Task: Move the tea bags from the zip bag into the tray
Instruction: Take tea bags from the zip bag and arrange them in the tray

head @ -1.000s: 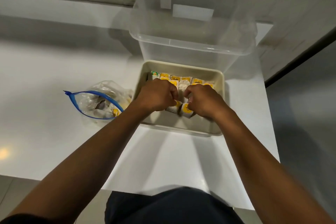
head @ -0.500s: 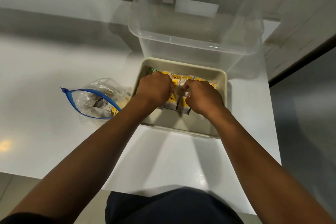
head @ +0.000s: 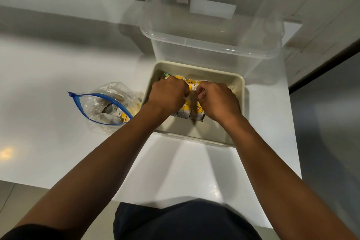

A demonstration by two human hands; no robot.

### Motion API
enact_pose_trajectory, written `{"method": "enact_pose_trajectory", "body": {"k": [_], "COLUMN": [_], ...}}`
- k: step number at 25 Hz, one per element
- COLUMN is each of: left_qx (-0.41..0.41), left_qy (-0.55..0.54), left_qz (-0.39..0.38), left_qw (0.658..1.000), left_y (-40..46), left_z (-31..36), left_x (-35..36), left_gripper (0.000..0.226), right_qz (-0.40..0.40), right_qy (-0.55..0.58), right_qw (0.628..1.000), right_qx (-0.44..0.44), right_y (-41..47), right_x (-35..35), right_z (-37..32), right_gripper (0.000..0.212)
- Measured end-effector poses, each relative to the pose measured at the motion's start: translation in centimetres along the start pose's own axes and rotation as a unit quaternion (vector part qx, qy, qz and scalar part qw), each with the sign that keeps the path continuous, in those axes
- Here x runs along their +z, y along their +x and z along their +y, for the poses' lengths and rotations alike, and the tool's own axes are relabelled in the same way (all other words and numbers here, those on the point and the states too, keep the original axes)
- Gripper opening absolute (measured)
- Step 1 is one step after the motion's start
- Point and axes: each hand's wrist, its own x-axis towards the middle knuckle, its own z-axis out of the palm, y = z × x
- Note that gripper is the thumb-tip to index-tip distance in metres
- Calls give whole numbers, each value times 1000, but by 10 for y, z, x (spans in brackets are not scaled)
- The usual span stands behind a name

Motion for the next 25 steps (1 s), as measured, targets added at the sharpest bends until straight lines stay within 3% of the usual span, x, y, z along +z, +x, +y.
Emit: {"method": "enact_pose_trajectory", "body": {"k": [5,9,14,20,25], "left_qx": [7,-1,18,-34,-20], "left_qy": [-9,-75,-168,-181,-183], "left_qz": [35,98,195,204,211], "left_qw": [999,992,966,961,960], "left_y": [-4,-31,-92,-132,-145], "left_z": [-1,-8,-36,-89,-136], "left_x": [-4,-32,-57,-59,-63], "left_gripper": [24,22,20,4,3], "right_qz": [65,94,75,36,31], "right_qy": [22,67,162,179,172], "right_qw": [998,993,980,976,975], "right_qx": [-7,-18,-88,-122,-137], "right_y": [-7,-25,-60,-71,-72], "right_x": [-8,-25,-22,1,17], "right_z": [0,-21,-75,-142,-190], "right_gripper": [16,14,11,10,13]}}
